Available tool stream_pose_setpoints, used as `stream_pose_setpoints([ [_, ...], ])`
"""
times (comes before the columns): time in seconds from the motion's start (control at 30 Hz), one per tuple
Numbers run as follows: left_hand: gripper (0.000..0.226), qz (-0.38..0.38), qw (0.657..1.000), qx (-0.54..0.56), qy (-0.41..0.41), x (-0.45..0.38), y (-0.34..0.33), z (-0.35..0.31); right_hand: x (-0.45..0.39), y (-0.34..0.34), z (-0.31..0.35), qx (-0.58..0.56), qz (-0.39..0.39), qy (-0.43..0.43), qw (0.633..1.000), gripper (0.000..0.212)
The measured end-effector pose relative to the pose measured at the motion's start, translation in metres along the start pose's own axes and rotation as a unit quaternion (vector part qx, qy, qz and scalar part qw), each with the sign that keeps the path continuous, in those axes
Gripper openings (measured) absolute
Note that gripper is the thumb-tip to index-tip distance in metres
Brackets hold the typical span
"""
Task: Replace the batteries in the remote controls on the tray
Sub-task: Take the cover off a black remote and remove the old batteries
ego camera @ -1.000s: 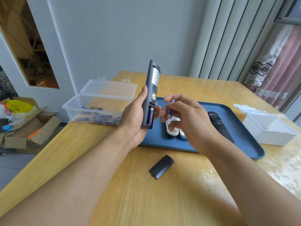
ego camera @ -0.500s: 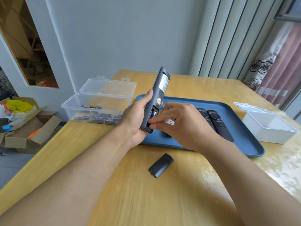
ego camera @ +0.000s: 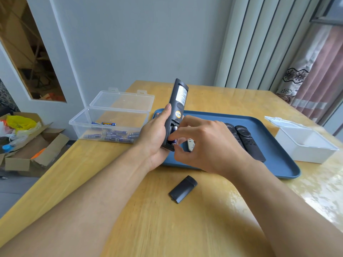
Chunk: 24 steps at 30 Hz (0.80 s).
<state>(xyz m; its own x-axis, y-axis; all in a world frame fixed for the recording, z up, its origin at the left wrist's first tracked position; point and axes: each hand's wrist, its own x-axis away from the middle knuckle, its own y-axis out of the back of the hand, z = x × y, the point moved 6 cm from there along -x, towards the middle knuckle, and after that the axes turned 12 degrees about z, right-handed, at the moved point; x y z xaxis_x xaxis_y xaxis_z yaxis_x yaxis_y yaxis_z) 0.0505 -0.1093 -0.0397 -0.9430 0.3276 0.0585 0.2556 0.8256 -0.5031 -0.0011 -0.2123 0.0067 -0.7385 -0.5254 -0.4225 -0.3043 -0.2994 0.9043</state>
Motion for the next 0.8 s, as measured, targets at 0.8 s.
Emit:
stream_pose_setpoints([
  [0.8,0.039,0.050,0.998,0.027,-0.020,-0.001,-0.016,0.002,0.023,0.008,-0.107,-0.529,-0.075,-0.356,0.767,0.026],
])
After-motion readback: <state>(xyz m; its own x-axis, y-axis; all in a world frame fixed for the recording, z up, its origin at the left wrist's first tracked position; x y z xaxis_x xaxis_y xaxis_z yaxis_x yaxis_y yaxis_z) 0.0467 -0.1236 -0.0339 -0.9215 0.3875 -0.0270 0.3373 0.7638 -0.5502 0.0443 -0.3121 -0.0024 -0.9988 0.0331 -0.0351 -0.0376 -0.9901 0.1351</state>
